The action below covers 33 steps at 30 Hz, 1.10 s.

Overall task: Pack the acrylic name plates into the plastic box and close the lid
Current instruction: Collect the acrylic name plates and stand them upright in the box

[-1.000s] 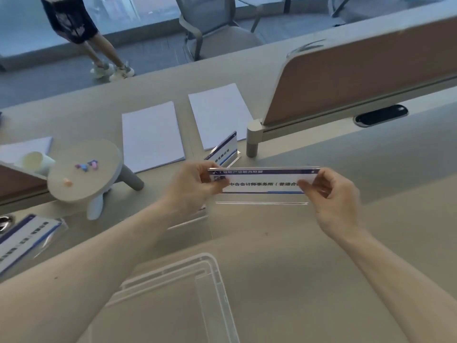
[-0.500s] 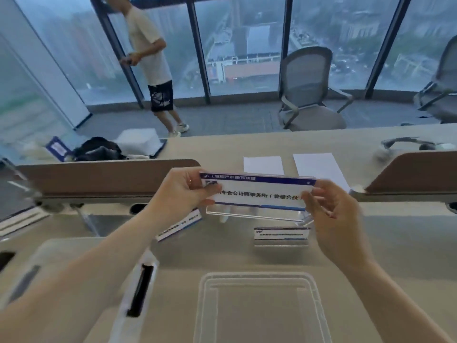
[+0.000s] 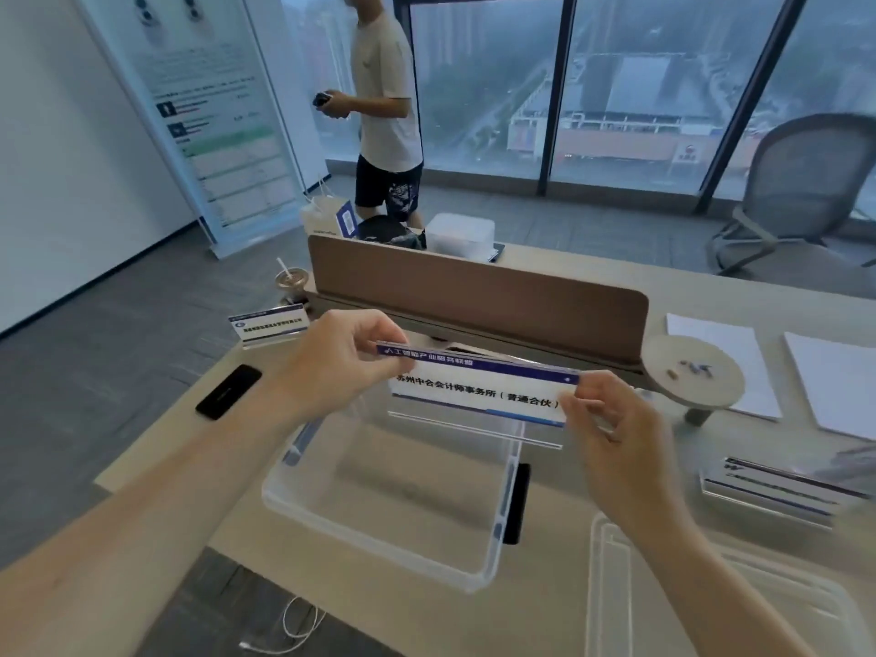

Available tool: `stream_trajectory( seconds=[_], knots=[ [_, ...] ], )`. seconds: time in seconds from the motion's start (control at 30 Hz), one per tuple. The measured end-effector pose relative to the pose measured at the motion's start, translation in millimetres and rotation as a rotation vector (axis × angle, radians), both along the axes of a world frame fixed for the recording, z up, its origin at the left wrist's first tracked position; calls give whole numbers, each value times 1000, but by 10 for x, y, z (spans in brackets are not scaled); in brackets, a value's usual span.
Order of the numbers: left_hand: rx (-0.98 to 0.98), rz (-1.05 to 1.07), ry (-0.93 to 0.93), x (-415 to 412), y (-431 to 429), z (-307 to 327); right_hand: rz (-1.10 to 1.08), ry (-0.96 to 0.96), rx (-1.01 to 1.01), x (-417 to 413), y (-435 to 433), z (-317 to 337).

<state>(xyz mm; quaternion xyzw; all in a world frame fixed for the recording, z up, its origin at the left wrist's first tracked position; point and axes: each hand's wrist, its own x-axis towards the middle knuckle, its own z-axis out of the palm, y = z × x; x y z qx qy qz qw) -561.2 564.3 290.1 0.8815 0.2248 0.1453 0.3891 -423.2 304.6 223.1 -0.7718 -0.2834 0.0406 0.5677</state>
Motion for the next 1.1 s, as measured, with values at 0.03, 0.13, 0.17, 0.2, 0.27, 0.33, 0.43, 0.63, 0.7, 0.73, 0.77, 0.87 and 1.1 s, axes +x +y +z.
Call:
stream_trajectory(
  seconds=[0.03, 0.13, 0.17, 0.2, 0.27, 0.33, 0.43, 0.63, 0.7, 0.73, 0.77, 0.87, 1.1],
  knots=[
    [136, 8, 38, -81, 97, 16, 23, -12, -31, -29, 121, -31],
    [415, -90, 198, -188, 268, 32, 84, -57, -84, -50, 489, -130],
    [450, -143, 279, -182, 284, 28, 115, -70, -88, -56, 618, -151],
    [445, -192, 362, -154, 303, -8, 151, -88, -91, -60, 749, -166],
    [436, -259, 460, -69, 349, -106, 236, -144, -111, -34, 1009, -224],
    [456, -270, 514, 8, 434, -256, 288, -165, -143, 16, 1262, -318],
    [412, -175, 517, 55, 659, -594, 278, -96, -167, 54, 1602, -560],
    [184, 84, 588, 10, 1086, -1447, 215, 318, -431, -111, 2186, -1406],
    [114, 120, 630, 14, 1178, -1719, 227, 539, -528, -235, 2362, -1712],
    [89, 137, 639, 24, 1212, -1858, 216, 671, -552, -303, 2455, -1872],
    [71, 153, 652, 35, 1237, -1991, 192, 791, -561, -371, 2540, -2034],
    [64, 170, 775, 69, 1309, -2347, 121, 984, -568, -538, 2785, -2542],
    [91, 83, 906, 139, 1483, -2881, 16, 1174, -523, -649, 3287, -3127]
  ],
)
